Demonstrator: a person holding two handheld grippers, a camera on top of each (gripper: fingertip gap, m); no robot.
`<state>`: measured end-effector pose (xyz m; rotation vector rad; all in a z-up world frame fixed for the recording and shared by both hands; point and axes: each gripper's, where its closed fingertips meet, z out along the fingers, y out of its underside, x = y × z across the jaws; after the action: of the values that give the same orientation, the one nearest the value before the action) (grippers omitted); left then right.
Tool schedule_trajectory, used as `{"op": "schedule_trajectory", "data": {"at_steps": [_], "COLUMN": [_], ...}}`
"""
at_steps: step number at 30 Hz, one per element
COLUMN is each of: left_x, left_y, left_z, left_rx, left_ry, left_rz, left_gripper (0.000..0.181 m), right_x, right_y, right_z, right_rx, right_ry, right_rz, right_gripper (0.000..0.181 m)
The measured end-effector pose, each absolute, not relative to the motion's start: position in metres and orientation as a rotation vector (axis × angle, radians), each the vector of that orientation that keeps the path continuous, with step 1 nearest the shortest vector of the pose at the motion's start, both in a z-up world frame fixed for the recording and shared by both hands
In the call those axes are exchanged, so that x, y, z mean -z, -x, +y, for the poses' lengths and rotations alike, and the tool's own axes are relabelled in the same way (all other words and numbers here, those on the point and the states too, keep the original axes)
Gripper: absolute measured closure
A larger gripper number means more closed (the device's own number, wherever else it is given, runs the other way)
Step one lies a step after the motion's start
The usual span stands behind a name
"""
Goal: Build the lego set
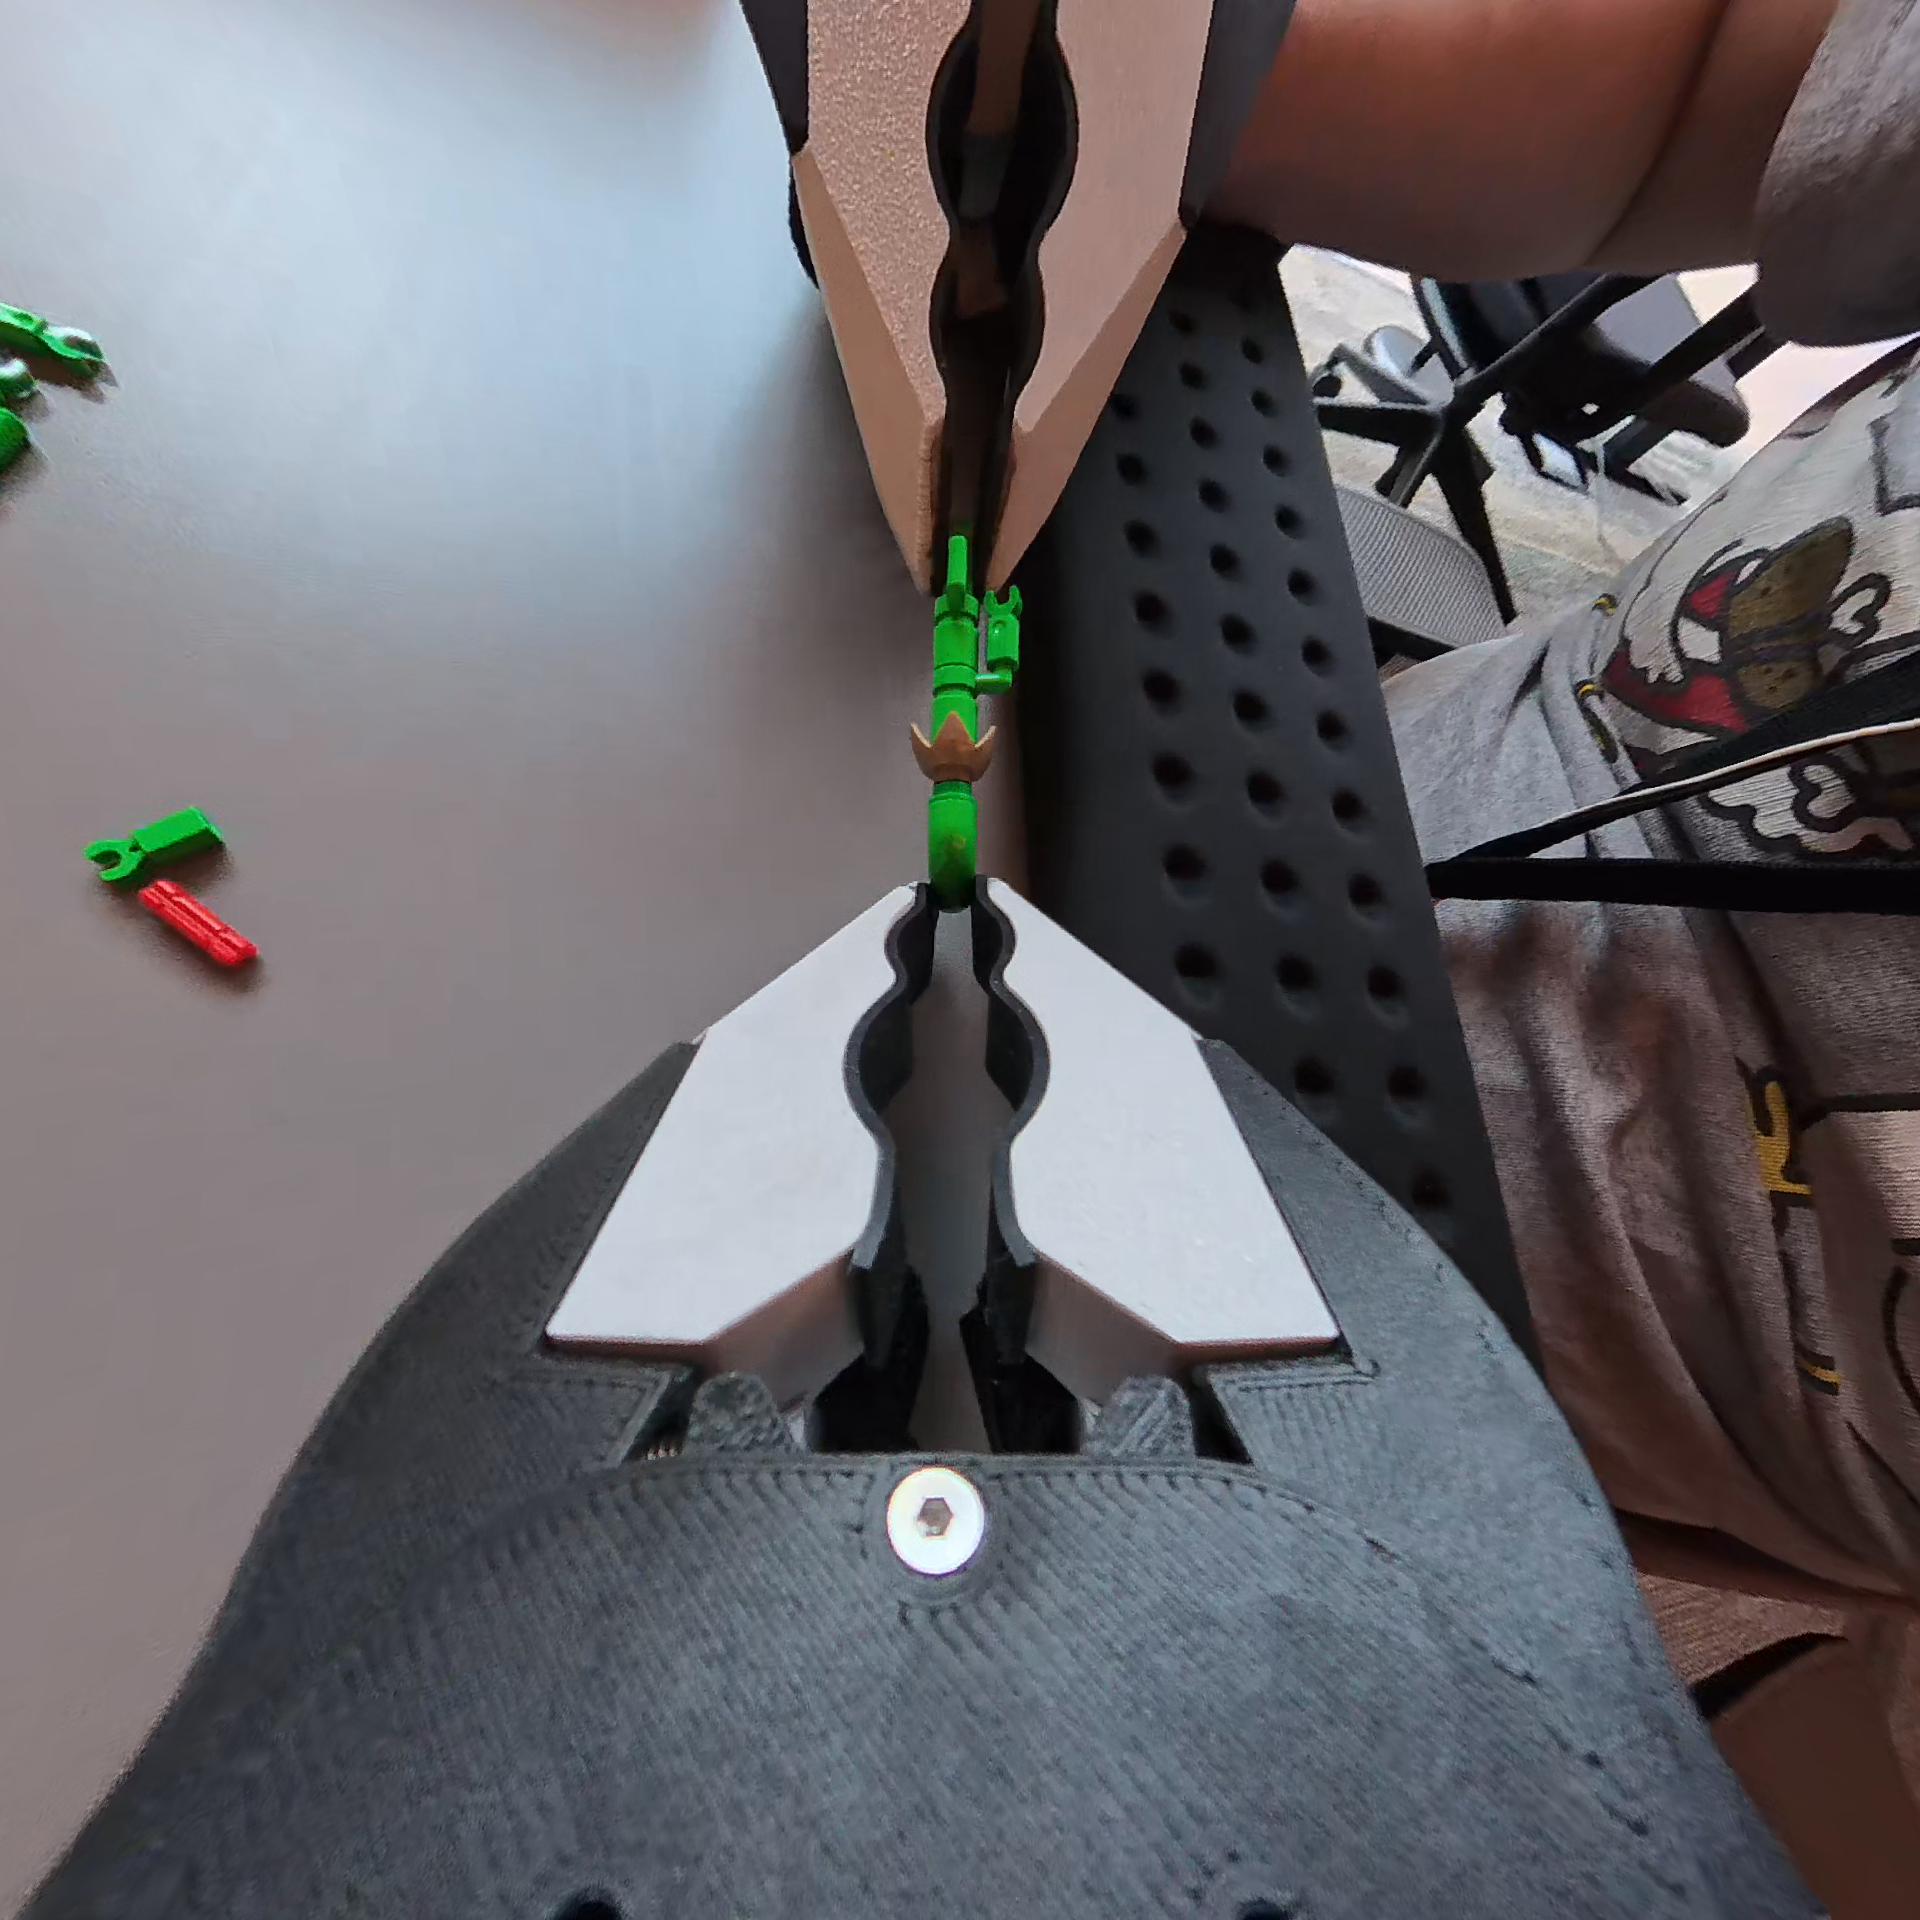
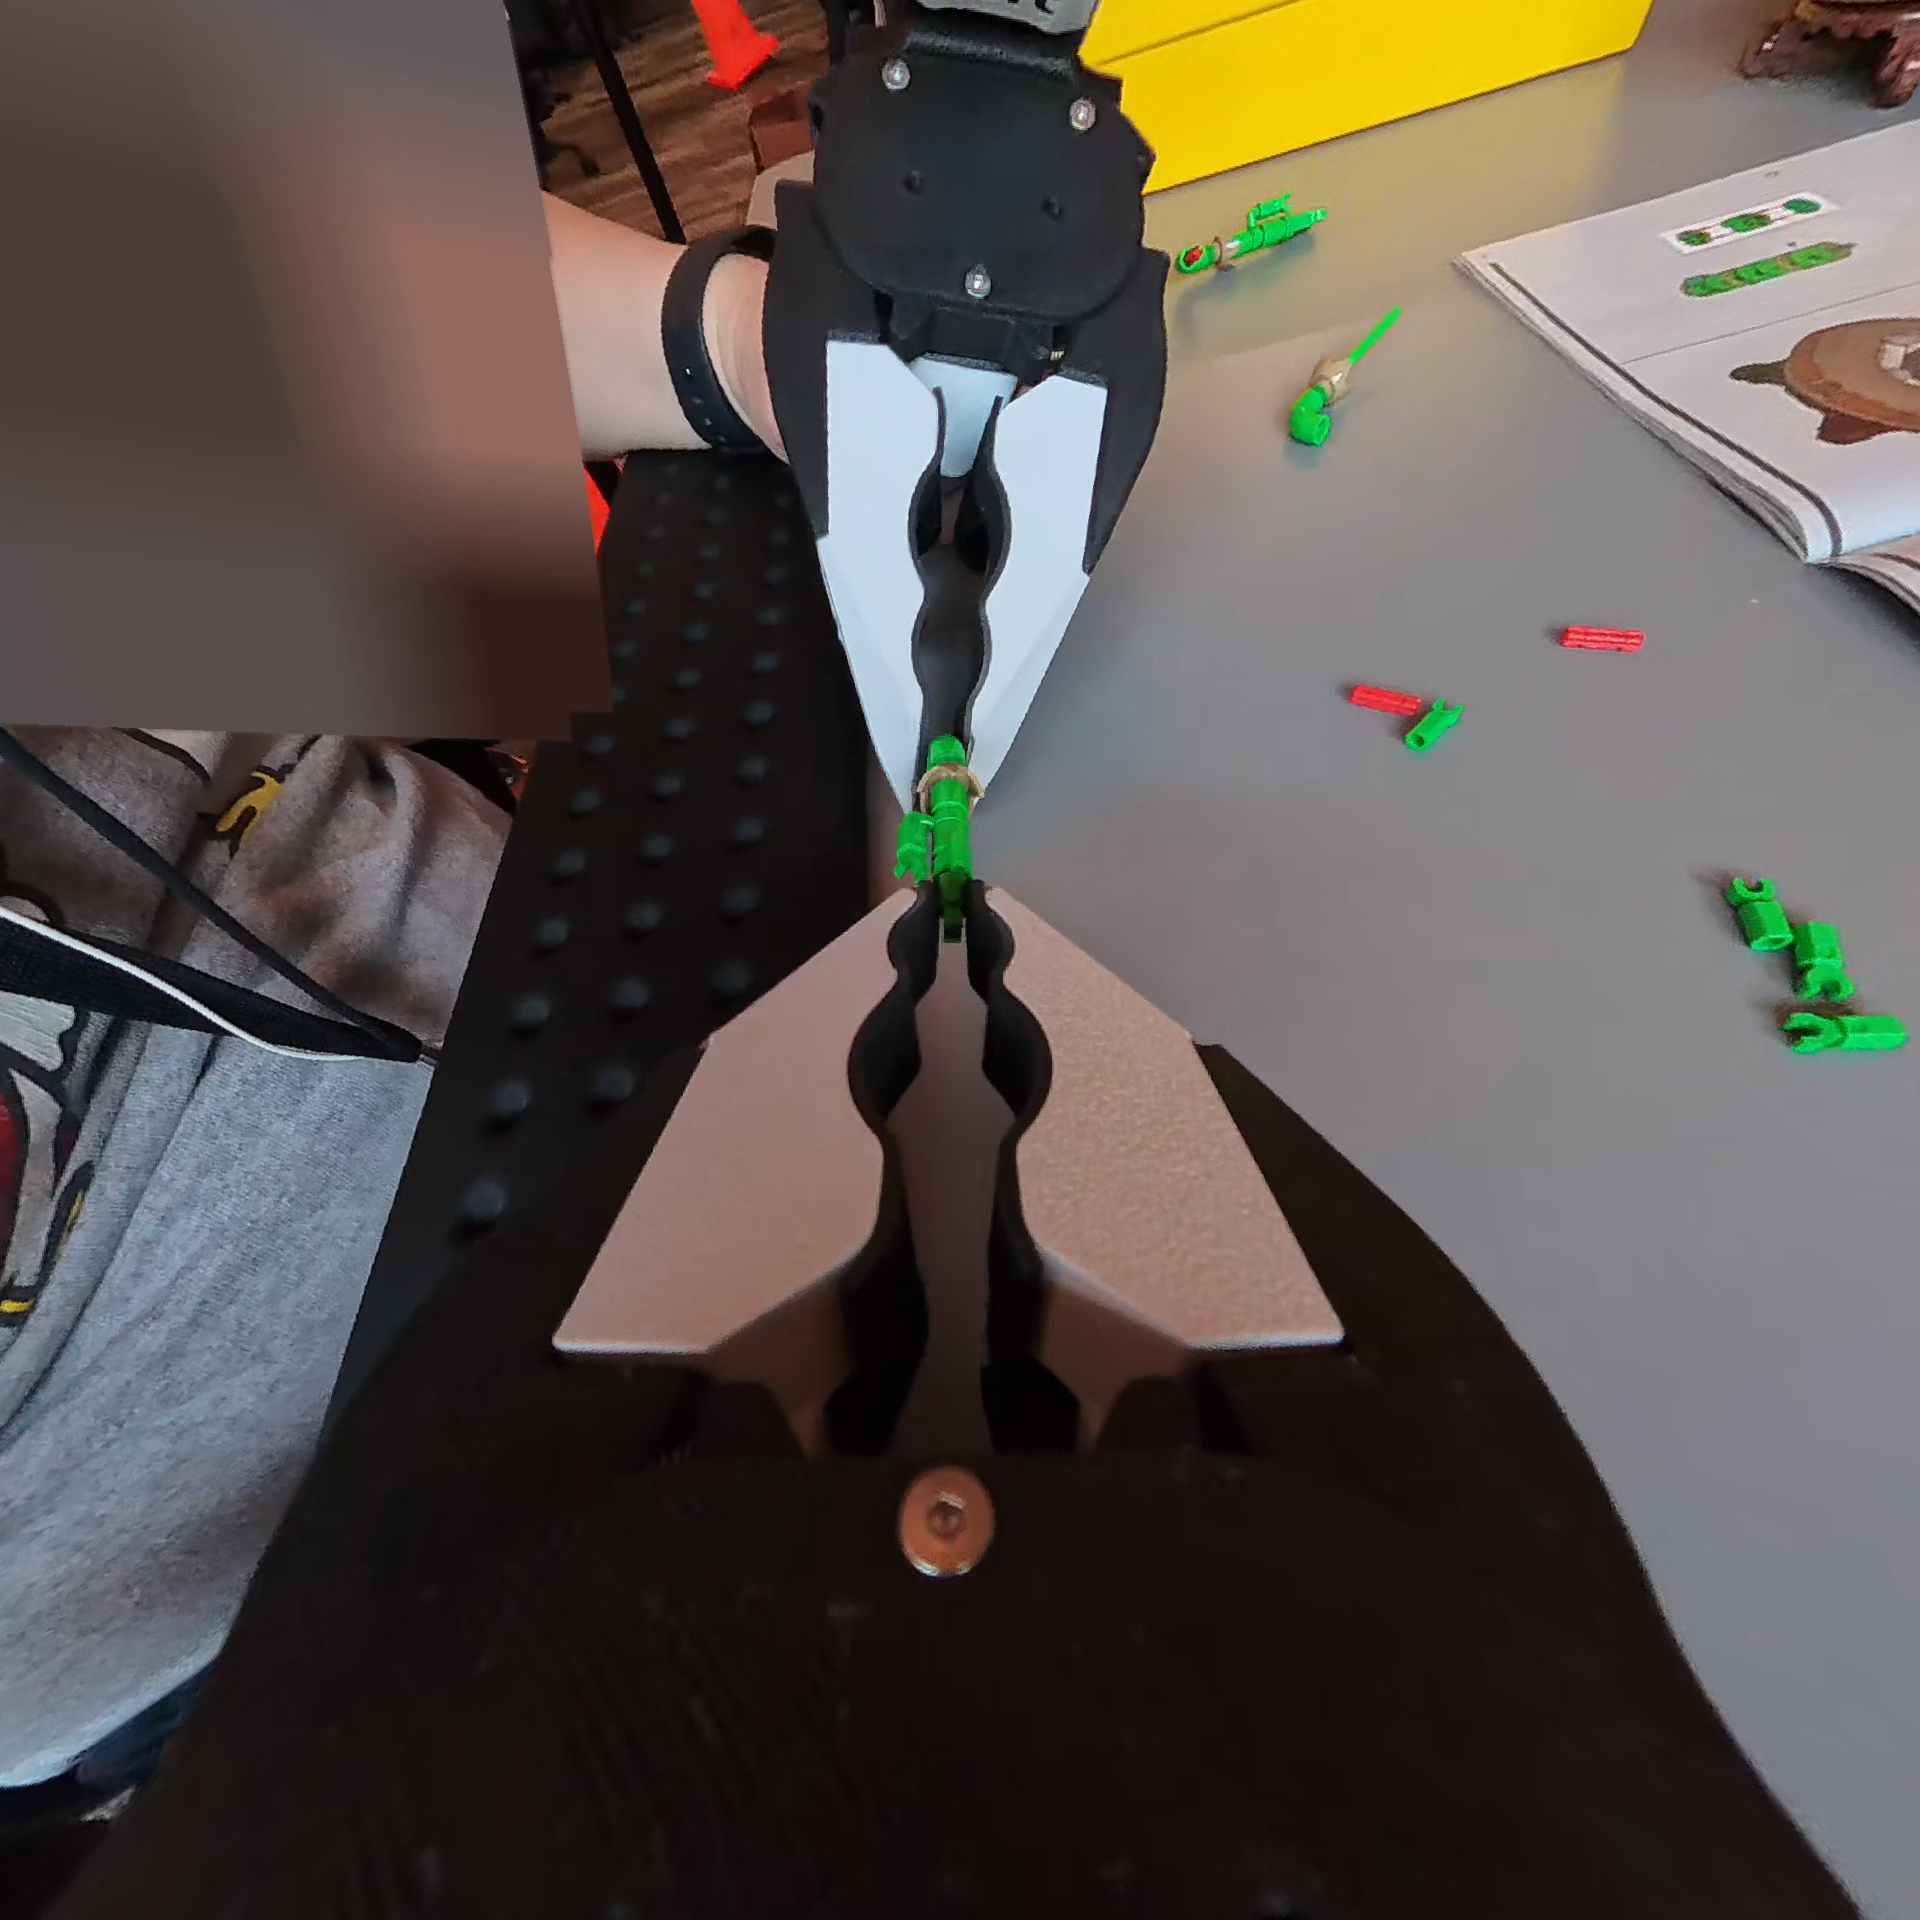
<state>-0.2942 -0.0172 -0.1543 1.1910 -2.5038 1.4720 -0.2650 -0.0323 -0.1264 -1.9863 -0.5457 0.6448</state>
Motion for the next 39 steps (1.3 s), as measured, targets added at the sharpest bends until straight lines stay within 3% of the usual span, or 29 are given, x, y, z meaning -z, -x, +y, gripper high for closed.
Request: {"op": "schedule_trajectory", "data": {"at_steps": [21,24,26,28,30,33,39], "left_x": [0.118,0.096,0.091,0.094,0.108,0.132,0.136], "left_y": [0.279,0.274,0.281,0.306,0.337,0.365,0.371], "left_z": [-0.001,0.036,0.088,0.149,0.193,0.231,0.265], "left_rx": [-1.782,-1.908,-1.89,-1.788,-1.566,-1.167,-0.807], "left_ry": [-1.318,-1.587,-2.001,-2.506,-2.844,-3.096,-3.306], "left_rz": [-2.376,-2.389,-2.372,-2.212,-2.043,-1.95,-1.964], "left_gripper": [0.169,0.163,0.161,0.163,0.151,0.135,0.134], "right_x": [0.1,0.094,0.092,0.093,0.095,0.096,0.095], "right_y": [0.243,0.237,0.236,0.236,0.236,0.236,0.234], "right_z": [-0.027,-0.027,-0.026,-0.025,-0.024,-0.023,-0.024], "right_rx": [-0.908,-0.922,-0.914,-0.908,-0.908,-0.914,-0.886], "right_ry": [1.837,1.798,1.789,1.794,1.802,1.808,1.801], "right_rz": [-0.28,-0.238,-0.233,-0.231,-0.232,-0.232,-0.23], "right_gripper": [0.177,0.177,0.177,0.177,0.177,0.177,0.177]}}
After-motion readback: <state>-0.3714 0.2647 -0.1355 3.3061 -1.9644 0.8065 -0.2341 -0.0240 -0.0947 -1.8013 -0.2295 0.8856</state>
